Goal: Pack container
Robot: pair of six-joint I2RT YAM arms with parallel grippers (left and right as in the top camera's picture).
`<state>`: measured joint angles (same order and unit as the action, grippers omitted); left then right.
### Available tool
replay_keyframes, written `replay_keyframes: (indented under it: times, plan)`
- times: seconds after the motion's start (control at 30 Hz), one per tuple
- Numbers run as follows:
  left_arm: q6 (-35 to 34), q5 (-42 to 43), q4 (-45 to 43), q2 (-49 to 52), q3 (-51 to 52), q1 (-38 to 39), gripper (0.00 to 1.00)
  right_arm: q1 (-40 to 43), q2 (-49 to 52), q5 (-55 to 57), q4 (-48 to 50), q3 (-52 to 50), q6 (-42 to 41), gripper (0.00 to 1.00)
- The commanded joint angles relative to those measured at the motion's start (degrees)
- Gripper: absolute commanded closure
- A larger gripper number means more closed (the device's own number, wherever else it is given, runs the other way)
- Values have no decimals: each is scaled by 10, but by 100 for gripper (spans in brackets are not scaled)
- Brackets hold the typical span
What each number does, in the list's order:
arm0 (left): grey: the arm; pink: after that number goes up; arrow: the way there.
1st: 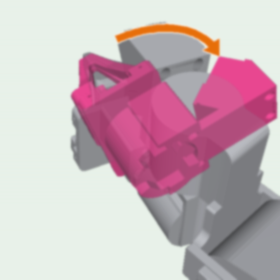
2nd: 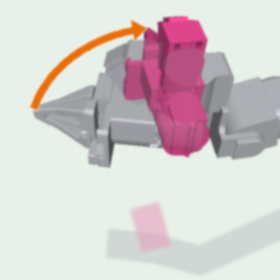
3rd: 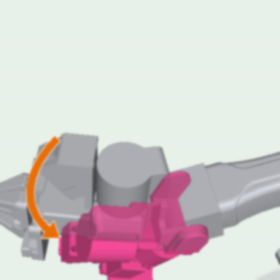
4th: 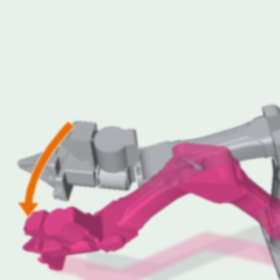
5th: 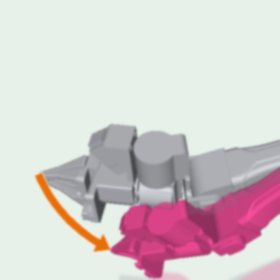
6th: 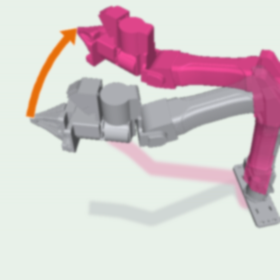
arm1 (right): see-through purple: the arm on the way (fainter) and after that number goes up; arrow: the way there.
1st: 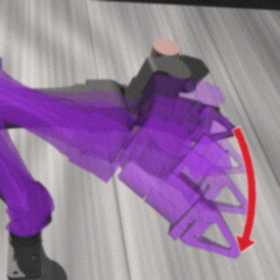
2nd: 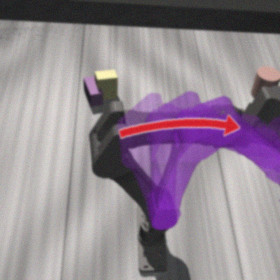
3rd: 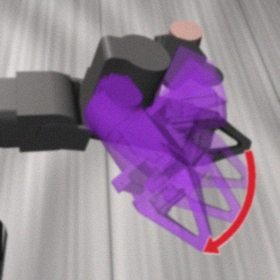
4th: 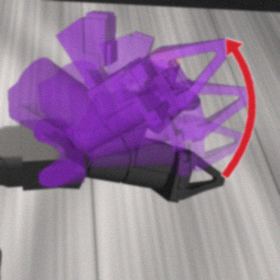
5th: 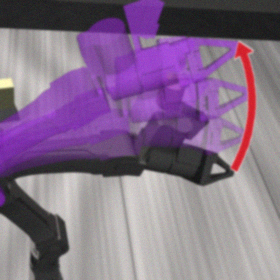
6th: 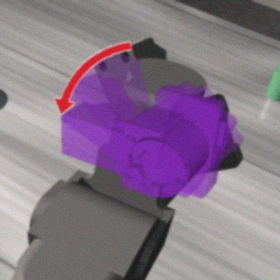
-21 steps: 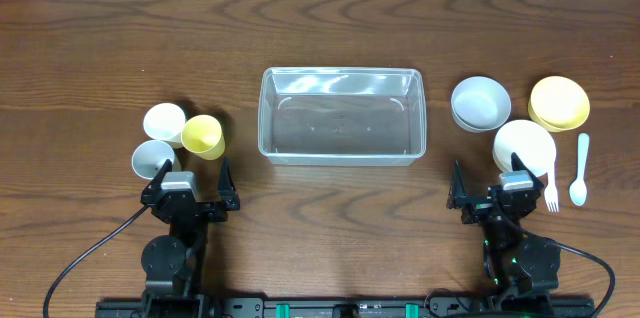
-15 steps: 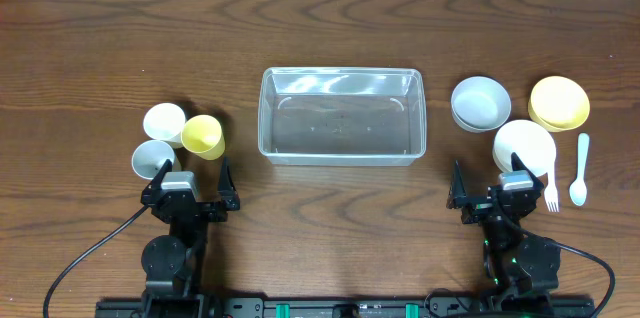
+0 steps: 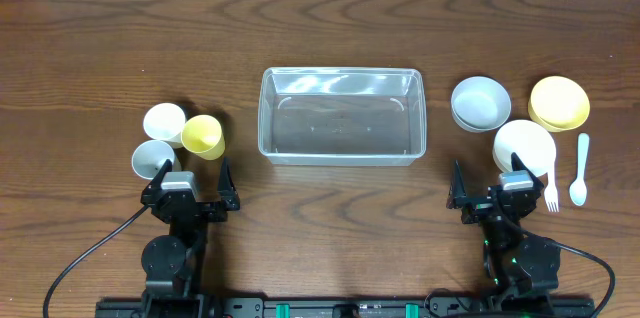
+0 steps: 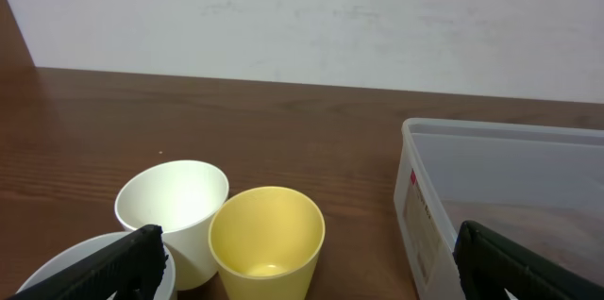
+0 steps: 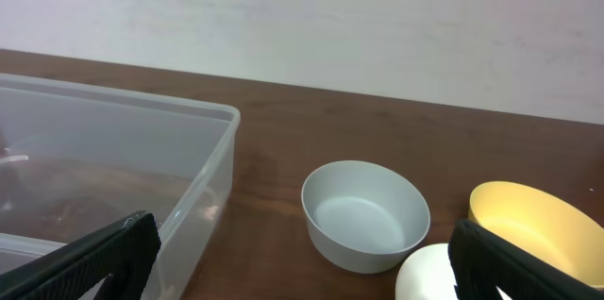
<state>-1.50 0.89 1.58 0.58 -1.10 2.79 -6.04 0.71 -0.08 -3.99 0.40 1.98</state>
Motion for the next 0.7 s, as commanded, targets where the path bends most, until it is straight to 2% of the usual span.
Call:
replay_keyframes:
  times: [0.0,0.53,0.67]
  plan:
    - [-1,-16,25,-3,9,0,2,4,-4,-2,-2,-1,4,1]
    - [-1,-16,25,-3,9,0,2,4,-4,-3,-2,-1,3,1]
    - [-1,-15,25,-3,9,0,2,4,-4,-4,-2,-1,-37,1]
